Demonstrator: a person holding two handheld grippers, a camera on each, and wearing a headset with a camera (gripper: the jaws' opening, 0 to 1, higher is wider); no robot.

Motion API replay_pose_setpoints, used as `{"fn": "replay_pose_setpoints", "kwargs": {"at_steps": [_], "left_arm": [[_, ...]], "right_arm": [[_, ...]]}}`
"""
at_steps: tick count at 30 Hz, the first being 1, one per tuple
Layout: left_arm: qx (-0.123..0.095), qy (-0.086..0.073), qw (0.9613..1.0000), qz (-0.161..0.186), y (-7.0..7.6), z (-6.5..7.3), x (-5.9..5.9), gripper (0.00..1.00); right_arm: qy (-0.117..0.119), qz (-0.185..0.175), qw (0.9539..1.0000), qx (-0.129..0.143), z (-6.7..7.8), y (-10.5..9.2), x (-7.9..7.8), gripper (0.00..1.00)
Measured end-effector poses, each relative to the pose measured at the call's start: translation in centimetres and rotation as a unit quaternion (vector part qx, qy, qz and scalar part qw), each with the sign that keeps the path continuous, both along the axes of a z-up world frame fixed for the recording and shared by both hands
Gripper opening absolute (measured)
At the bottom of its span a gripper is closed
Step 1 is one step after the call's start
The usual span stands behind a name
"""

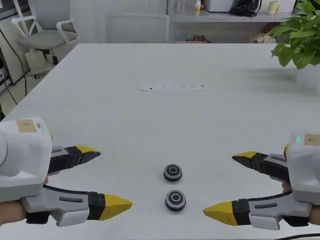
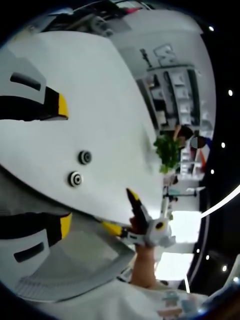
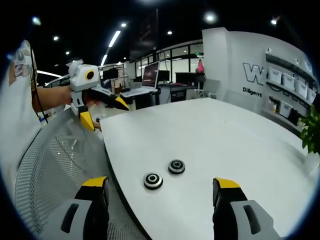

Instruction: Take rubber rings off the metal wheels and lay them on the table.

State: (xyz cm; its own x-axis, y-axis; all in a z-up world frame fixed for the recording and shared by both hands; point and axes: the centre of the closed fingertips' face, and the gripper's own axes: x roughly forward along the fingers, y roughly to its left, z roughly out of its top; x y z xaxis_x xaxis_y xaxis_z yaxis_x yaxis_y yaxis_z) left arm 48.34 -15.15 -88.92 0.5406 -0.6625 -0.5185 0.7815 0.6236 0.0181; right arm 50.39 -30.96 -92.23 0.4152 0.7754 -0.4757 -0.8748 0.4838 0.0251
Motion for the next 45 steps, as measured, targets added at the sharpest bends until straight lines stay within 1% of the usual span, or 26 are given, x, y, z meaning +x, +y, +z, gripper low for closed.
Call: {"fn": "replay_pose_setpoints", "kwargs": {"at_steps": [7, 13, 17, 24, 34, 41, 45], "left_arm": [[0.004, 0.003, 1.0000, -0.008, -0.3, -0.2, 0.4, 0.74], [0.011, 0.007, 0.9998, -0.016, -0.6, -0.8, 0.8, 0.73], [0.008, 0.012, 0.9996, -0.024, -1.1, -0.9, 1.0, 0.72], [0.014, 0.012, 0.9993, -0.033, -1.8, -1.1, 1.5, 0.71], [0.019, 0.018, 0.9985, -0.049, -2.8, -2.1, 2.2, 0.68], [0.027, 0.028, 0.9973, -0.062, -3.6, -3.2, 2.5, 0.67], [0.031, 0.032, 0.9967, -0.067, -3.8, -3.8, 2.9, 0.66]], "right_arm": [[0.001, 0.006, 1.0000, -0.002, -0.3, 0.3, 0.5, 0.84], [-0.001, 0.012, 0.9999, -0.004, -0.3, 0.5, 0.9, 0.82], [-0.004, 0.017, 0.9998, -0.010, -0.5, 0.6, 1.2, 0.80], [-0.006, 0.025, 0.9996, -0.012, -0.7, 1.0, 1.6, 0.79], [-0.002, 0.036, 0.9991, -0.019, -1.8, 1.6, 1.9, 0.76], [0.000, 0.045, 0.9988, -0.022, -2.8, 2.0, 2.1, 0.73], [0.001, 0.052, 0.9983, -0.026, -3.3, 2.4, 2.0, 0.71]]}}
